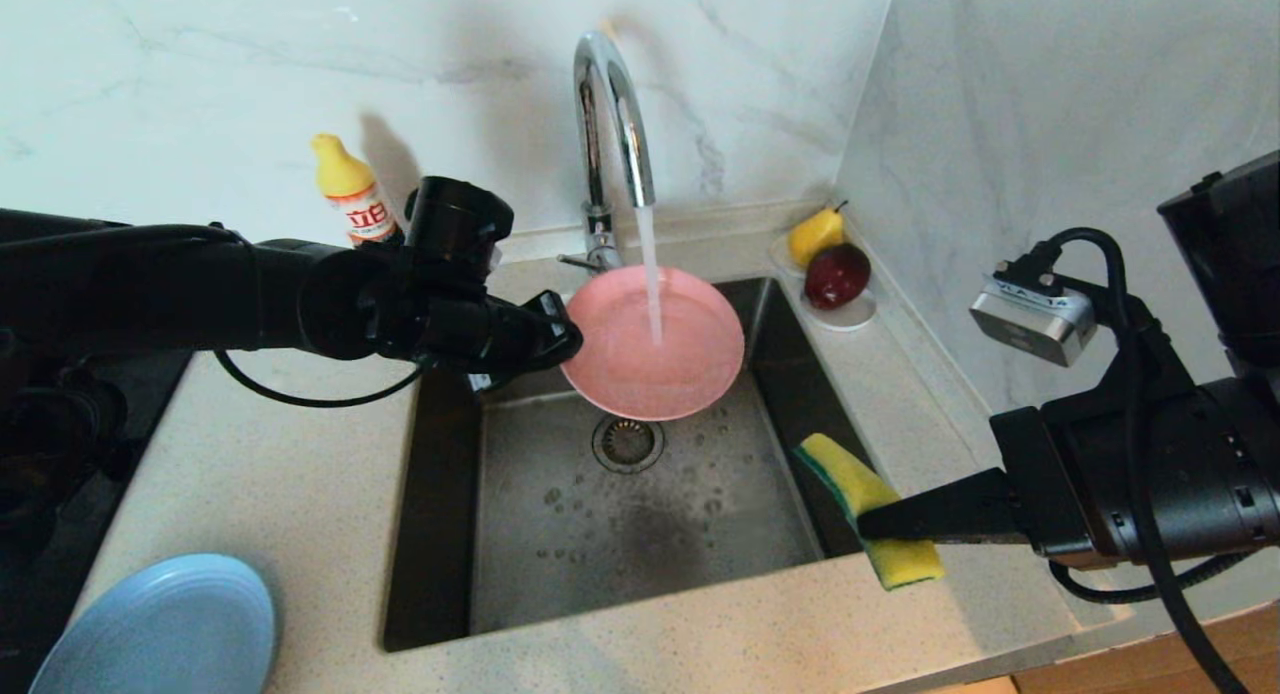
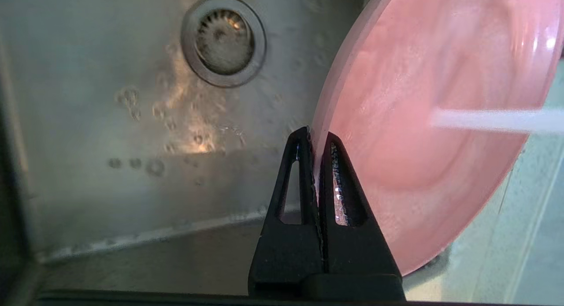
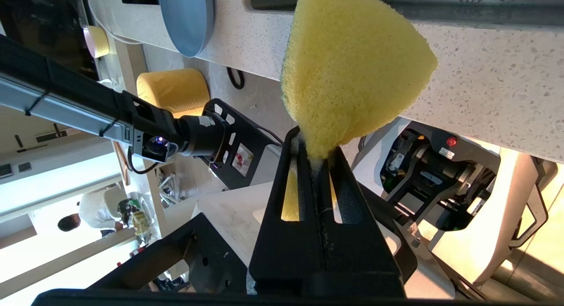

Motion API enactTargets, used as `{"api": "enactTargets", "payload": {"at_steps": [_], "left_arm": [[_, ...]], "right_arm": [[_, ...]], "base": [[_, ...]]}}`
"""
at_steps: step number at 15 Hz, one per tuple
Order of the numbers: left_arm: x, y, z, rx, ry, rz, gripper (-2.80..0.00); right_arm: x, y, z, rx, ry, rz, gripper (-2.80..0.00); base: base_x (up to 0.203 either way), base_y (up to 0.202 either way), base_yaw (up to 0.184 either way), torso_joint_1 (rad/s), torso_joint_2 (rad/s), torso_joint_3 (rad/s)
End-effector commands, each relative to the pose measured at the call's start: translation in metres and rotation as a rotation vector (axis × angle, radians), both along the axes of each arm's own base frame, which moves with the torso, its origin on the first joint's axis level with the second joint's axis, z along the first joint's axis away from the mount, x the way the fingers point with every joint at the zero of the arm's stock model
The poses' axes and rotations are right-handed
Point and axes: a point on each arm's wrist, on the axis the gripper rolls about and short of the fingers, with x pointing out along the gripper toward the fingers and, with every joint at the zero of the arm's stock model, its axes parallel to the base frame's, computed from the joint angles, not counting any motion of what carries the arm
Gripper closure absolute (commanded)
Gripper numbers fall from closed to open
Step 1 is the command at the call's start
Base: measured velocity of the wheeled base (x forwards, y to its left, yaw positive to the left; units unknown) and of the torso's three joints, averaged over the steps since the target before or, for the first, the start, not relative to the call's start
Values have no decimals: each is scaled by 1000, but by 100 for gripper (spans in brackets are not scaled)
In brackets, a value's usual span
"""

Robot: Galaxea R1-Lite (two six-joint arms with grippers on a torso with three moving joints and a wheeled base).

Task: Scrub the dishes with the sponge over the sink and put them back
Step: Wash the plate

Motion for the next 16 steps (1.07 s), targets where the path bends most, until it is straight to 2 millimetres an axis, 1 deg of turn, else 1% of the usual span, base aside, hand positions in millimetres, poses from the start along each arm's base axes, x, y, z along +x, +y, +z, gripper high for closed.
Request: {"api": "enactTargets", "payload": {"at_steps": [1,7,11,13,14,16], "left_arm": [[0,-10,-8,5,20,-21,0],[-6,-27,-22,21,57,-56,0],[-11,-21,-35,75,59,3,0],[-16,-11,-31,134,16,66,0],[-19,-6,-25,162,-15,78,0],[-27,4,-8,200,-102,100,0]], "right_arm": [[-1,-1,1,5,1,1,0],[-1,-1,0,2,4,0,0],[0,1,-2,-3,10,0,0],[1,1,-2,-4,11,0,0],[2,2,-3,-7,15,0,0],[4,3,-5,-12,22,1,0]], "base": [[0,0,0,0,0,0],[0,0,0,0,0,0],[0,0,0,0,0,0],[0,0,0,0,0,0],[0,0,0,0,0,0],[0,0,0,0,0,0]]}}
